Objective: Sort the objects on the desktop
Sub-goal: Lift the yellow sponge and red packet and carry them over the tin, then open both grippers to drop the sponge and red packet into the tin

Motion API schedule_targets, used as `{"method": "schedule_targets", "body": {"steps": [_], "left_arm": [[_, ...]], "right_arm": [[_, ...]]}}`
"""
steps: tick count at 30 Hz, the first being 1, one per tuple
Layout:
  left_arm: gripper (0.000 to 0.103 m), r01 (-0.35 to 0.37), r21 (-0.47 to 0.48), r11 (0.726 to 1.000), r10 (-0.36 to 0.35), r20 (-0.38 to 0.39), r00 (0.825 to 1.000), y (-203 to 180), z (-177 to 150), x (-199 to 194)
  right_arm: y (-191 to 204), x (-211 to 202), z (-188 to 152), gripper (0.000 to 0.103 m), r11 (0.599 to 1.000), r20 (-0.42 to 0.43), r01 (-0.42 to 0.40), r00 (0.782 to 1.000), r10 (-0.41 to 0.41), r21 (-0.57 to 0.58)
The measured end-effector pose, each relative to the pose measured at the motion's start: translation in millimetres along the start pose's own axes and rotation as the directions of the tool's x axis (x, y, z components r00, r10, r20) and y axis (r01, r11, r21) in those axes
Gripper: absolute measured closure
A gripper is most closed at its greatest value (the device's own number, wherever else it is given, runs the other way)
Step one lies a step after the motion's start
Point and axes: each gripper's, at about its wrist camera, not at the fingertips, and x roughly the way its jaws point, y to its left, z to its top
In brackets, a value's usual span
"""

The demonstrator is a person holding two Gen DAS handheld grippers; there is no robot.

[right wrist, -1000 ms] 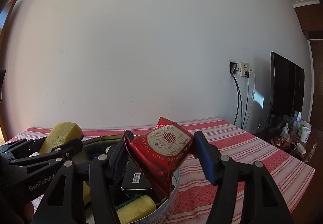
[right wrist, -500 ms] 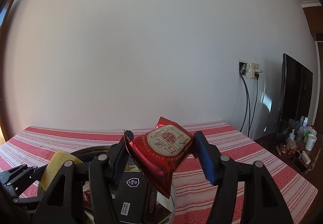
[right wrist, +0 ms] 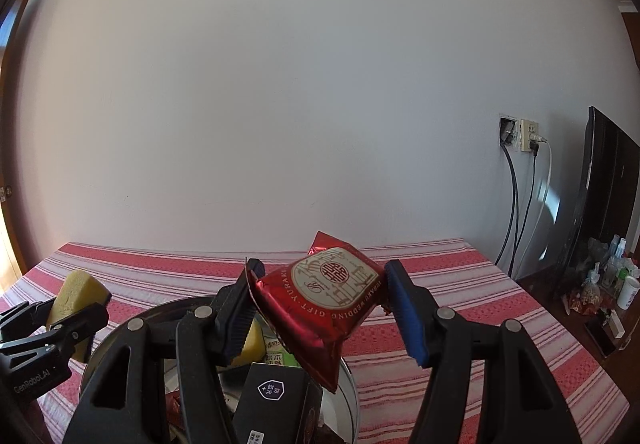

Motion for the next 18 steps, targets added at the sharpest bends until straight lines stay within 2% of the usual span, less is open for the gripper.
{"method": "schedule_targets", "body": {"steps": [6, 9, 11, 15, 18], "left_arm": [[0.053, 0.012, 0.022, 1.0, -0.011, -0.028, 1.0, -1.7, -8.8, 7.9], [0.053, 0.007, 0.025, 1.0, -0.006, -0.04, 0.999, -1.8, -10.0, 16.2], [0.053, 0.009, 0.021, 1.0, -0.008, -0.055, 0.998, -3.9, -11.1, 21.4], [0.053, 0.021, 0.04, 0.999, -0.018, -0.083, 0.996, -11.4, -16.2, 26.5], [0.053, 0.021, 0.059, 0.998, -0.015, -0.105, 0.994, -17.9, -18.1, 30.1]], "right_arm": [[-1.5, 10.4, -10.1, 0.039, 1.0, -0.067, -0.012, 0.998, 0.011, -0.022], [-13.1, 12.2, -20.7, 0.039, 0.999, -0.088, 0.034, 0.995, -0.036, -0.021], [-18.0, 12.0, -22.6, 0.039, 0.999, -0.088, 0.035, 0.995, -0.035, -0.007], [-6.4, 23.5, -18.8, 0.039, 1.0, -0.131, -0.02, 0.991, 0.017, -0.022], [5.1, 38.2, -13.8, 0.039, 0.996, -0.173, -0.091, 0.981, 0.087, -0.012]]}}
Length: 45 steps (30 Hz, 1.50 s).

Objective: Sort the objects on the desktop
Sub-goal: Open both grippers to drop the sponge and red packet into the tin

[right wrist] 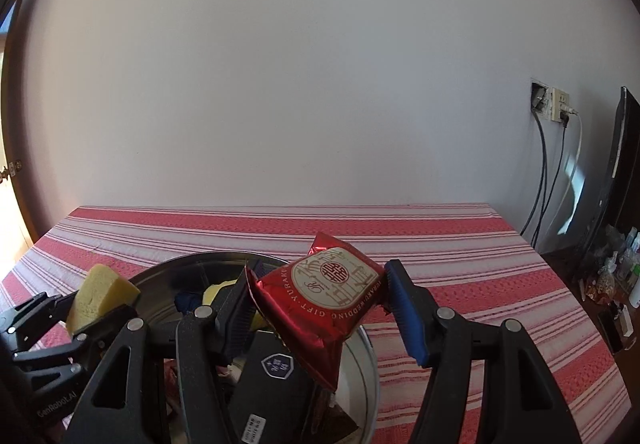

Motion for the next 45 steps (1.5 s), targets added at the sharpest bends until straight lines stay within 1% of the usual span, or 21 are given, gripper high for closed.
{"method": "schedule_targets", "body": {"steps": [2, 5, 7, 10, 11, 13, 14, 15, 17, 19, 21, 24, 26, 28, 30, 33, 35, 37, 40, 43, 45], "left_arm": [[0.052, -0.007, 0.018, 1.0, 0.008, -0.037, 0.999, -3.6, -3.4, 5.8], [0.052, -0.017, 0.007, 1.0, 0.018, -0.084, 0.996, -2.0, -6.2, 14.3], [0.052, -0.003, -0.006, 1.0, 0.002, -0.096, 0.995, -3.7, -7.3, 15.3], [0.052, 0.0, 0.028, 1.0, 0.003, -0.084, 0.996, -12.8, -9.2, 10.7], [0.052, 0.0, 0.042, 0.999, 0.004, -0.083, 0.997, -15.6, -9.8, 12.3], [0.052, 0.007, 0.057, 0.998, -0.001, -0.097, 0.995, -21.6, -10.9, 17.0], [0.051, 0.009, 0.059, 0.998, -0.003, -0.108, 0.994, -23.2, -10.6, 18.9], [0.05, 0.014, 0.059, 0.998, -0.008, -0.113, 0.994, -23.8, -9.6, 19.5], [0.034, 0.008, 0.051, 0.999, -0.001, -0.124, 0.992, -22.5, -7.7, 19.7], [0.016, 0.007, 0.025, 1.0, -0.004, -0.122, 0.993, -20.0, -5.7, 17.4], [0.008, -0.005, 0.019, 1.0, 0.007, -0.119, 0.993, -20.2, -4.7, 15.4], [0.005, -0.024, 0.051, 0.998, 0.029, -0.114, 0.993, -24.2, -4.4, 13.7], [0.003, -0.05, 0.074, 0.996, 0.057, -0.099, 0.993, -26.7, -3.9, 12.1], [0.001, -0.067, 0.074, 0.995, 0.074, -0.084, 0.994, -25.1, -4.0, 10.4], [0.001, -0.076, 0.069, 0.995, 0.081, -0.075, 0.994, -24.3, -3.8, 8.7], [0.001, -0.109, 0.068, 0.992, 0.113, -0.069, 0.991, -16.2, -0.5, 8.5], [0.001, -0.13, 0.066, 0.989, 0.134, -0.067, 0.989, -13.7, 0.0, 7.2], [0.001, -0.143, 0.064, 0.988, 0.147, -0.063, 0.987, -10.8, -1.7, 3.0], [0.001, -0.161, 0.069, 0.985, 0.165, -0.053, 0.985, -7.7, -1.2, -3.3], [0.001, -0.173, 0.063, 0.983, 0.176, -0.048, 0.983, -2.8, -0.4, -9.0], [0.001, -0.176, 0.06, 0.983, 0.179, -0.052, 0.982, 0.7, -0.3, -11.7]], "right_arm": [[7.2, 12.2, 4.1, 0.039, 0.999, -0.045, -0.047, 0.998, 0.047, 0.001], [19.0, 29.9, 12.2, 0.039, 0.994, -0.111, -0.106, 0.989, 0.103, -0.021], [27.1, 40.3, 18.2, 0.039, 0.992, -0.135, -0.115, 0.985, 0.107, -0.057], [39.9, 58.8, 22.7, 0.039, 0.984, -0.198, -0.137, 0.974, 0.113, -0.11], [43.7, 65.3, 21.7, 0.039, 0.982, -0.227, -0.152, 0.966, 0.123, -0.115], [51.0, 79.2, 16.8, 0.038, 0.972, -0.312, -0.207, 0.936, 0.164, -0.11], [51.3, 83.6, 13.8, 0.038, 0.969, -0.342, -0.229, 0.921, 0.184, -0.095], [50.7, 84.2, 10.4, 0.035, 0.967, -0.352, -0.241, 0.915, 0.199, -0.078], [45.4, 81.1, 9.2, 0.034, 0.97, -0.336, -0.24, 0.918, 0.209, -0.051], [38.7, 75.0, 9.1, 0.032, 0.977, -0.307, -0.209, 0.933, 0.187, -0.039], [31.9, 67.4, 9.6, 0.032, 0.983, -0.278, -0.183, 0.946, 0.168, -0.026], [18.8, 48.0, 9.7, 0.032, 0.99, -0.223, -0.142, 0.965, 0.138, -0.005], [9.0, 31.3, 9.0, 0.032, 0.996, -0.174, -0.086, 0.981, 0.084, -0.004], [-1.5, 12.7, 6.9, 0.036, 1.0, -0.123, -0.019, 0.992, 0.017, -0.013], [-8.1, 1.0, 4.2, 0.057, 0.998, -0.108, 0.034, 0.993, -0.039, -0.045], [-14.5, -6.2, -5.0, 0.07, 0.994, -0.142, 0.065, 0.987, -0.077, -0.084], [-13.4, -3.7, -12.3, 0.073, 0.992, -0.173, 0.073, 0.981, -0.09, -0.101], [-11.2, 0.8, -17.9, 0.074, 0.992, -0.205, 0.071, 0.974, -0.092, -0.109], [1.4, 16.7, -24.2, 0.074, 0.996, -0.265, 0.027, 0.963, -0.05, -0.09], [12.4, 26.4, -26.5, 0.074, 0.999, -0.285, 0.003, 0.958, -0.018, -0.054], [18.9, 27.3, -25.1, 0.074, 0.999, -0.272, 0.013, 0.962, -0.024, -0.044]]}}
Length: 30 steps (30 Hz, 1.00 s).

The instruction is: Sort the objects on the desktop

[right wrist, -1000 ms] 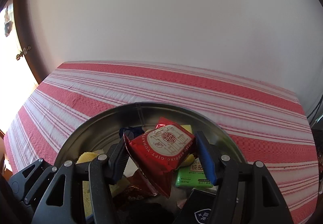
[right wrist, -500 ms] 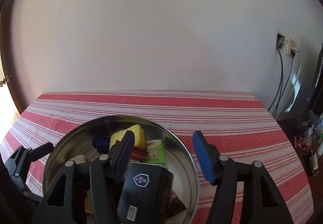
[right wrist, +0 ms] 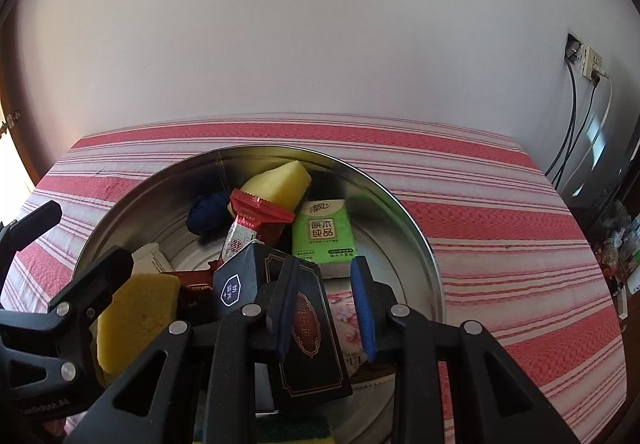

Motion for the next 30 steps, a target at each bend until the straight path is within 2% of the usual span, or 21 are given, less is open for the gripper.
{"method": "schedule_targets", "body": {"steps": [4, 5, 6, 7, 8, 9, 13, 15, 17, 21, 24, 30], "left_arm": [[0.001, -0.025, -0.005, 1.0, 0.025, 0.004, 1.0, 7.1, -3.0, -5.7], [0.001, -0.032, -0.014, 0.999, 0.032, 0.008, 0.999, 8.9, -4.3, -7.4], [0.001, -0.036, -0.024, 0.999, 0.037, 0.009, 0.999, 10.6, -5.1, -8.4], [0.001, -0.036, -0.033, 0.999, 0.036, 0.007, 0.999, 11.3, -5.6, -8.8], [0.001, -0.035, -0.039, 0.999, 0.035, 0.003, 0.999, 12.2, -6.4, -9.3], [0.001, -0.035, -0.042, 0.999, 0.035, 0.0, 0.999, 12.5, -7.1, -10.0], [0.001, -0.049, -0.03, 0.998, 0.049, 0.009, 0.999, 9.9, -11.5, -17.8], [0.001, -0.056, -0.014, 0.998, 0.056, 0.021, 0.998, 6.5, -14.0, -23.6], [0.001, -0.068, -0.001, 0.998, 0.068, 0.033, 0.997, 3.4, -16.4, -28.9], [0.001, -0.073, 0.012, 0.997, 0.073, 0.049, 0.996, -1.8, -21.8, -38.1], [0.001, -0.057, 0.0, 0.998, 0.057, 0.032, 0.998, -2.9, -24.9, -40.5], [0.001, -0.038, -0.018, 0.999, 0.039, 0.031, 0.999, -5.9, -31.5, -50.8]], "right_arm": [[9.4, -26.4, 0.5, 0.072, 0.999, 0.108, 0.047, 0.993, -0.049, 0.023], [11.9, -35.0, -0.7, 0.064, 0.998, 0.132, 0.042, 0.99, -0.046, 0.035], [14.6, -43.4, -2.5, 0.049, 0.998, 0.157, 0.034, 0.987, -0.042, 0.051], [16.7, -51.9, -4.9, 0.04, 0.997, 0.185, 0.028, 0.982, -0.04, 0.068], [19.2, -60.4, -7.3, 0.027, 0.996, 0.214, 0.028, 0.976, -0.045, 0.082], [22.0, -68.4, -9.4, 0.025, 0.996, 0.241, 0.032, 0.969, -0.053, 0.089], [31.6, -91.7, -18.0, 0.024, 0.994, 0.3, 0.048, 0.951, -0.075, 0.096], [29.6, -97.7, -21.3, 0.016, 0.992, 0.309, 0.045, 0.948, -0.081, 0.121], [26.4, -101.9, -26.4, 0.011, 0.987, 0.311, 0.034, 0.947, -0.081, 0.156], [16.0, -105.2, -37.5, 0.011, 0.974, 0.302, 0.021, 0.949, -0.091, 0.227], [9.1, -107.2, -44.5, 0.011, 0.963, 0.286, 0.038, 0.951, -0.116, 0.265], [5.6, -114.7, -58.3, 0.01, 0.957, 0.272, 0.047, 0.954, -0.128, 0.287]]}}
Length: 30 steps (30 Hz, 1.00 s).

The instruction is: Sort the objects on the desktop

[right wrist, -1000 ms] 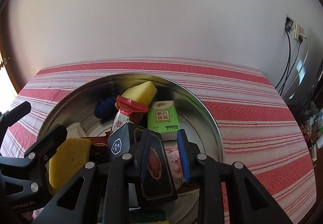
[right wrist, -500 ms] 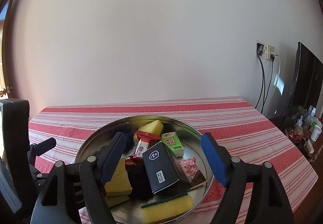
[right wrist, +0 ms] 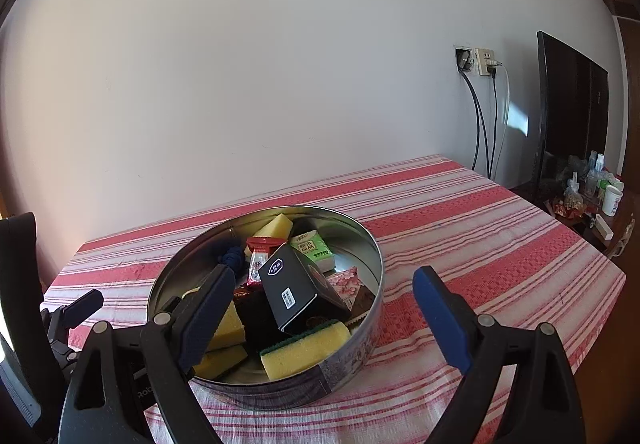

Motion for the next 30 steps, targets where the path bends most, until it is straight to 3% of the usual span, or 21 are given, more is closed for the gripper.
{"method": "schedule_targets", "body": {"steps": [4, 11, 19, 30], "left_arm": [[0.001, -0.012, 0.01, 1.0, 0.012, 0.001, 1.0, -4.3, -3.0, -6.2], [0.001, -0.026, 0.014, 1.0, 0.026, 0.013, 1.0, -6.8, -4.1, -17.2], [0.001, -0.044, 0.01, 0.999, 0.044, 0.039, 0.998, -7.6, -2.9, -27.6], [0.001, -0.07, 0.036, 0.997, 0.068, 0.041, 0.997, -13.3, -3.7, -29.4]], "right_arm": [[-1.0, -6.0, -5.4, 0.005, 1.0, -0.009, -0.023, 1.0, 0.023, 0.009], [-3.2, -18.9, -8.3, 0.005, 1.0, 0.011, -0.011, 1.0, 0.011, 0.023], [-6.6, -37.5, -8.6, 0.005, 0.998, 0.09, 0.056, 0.994, -0.058, 0.022], [-3.0, -45.1, -9.3, 0.005, 0.997, 0.139, 0.082, 0.987, -0.081, -0.001]]}}
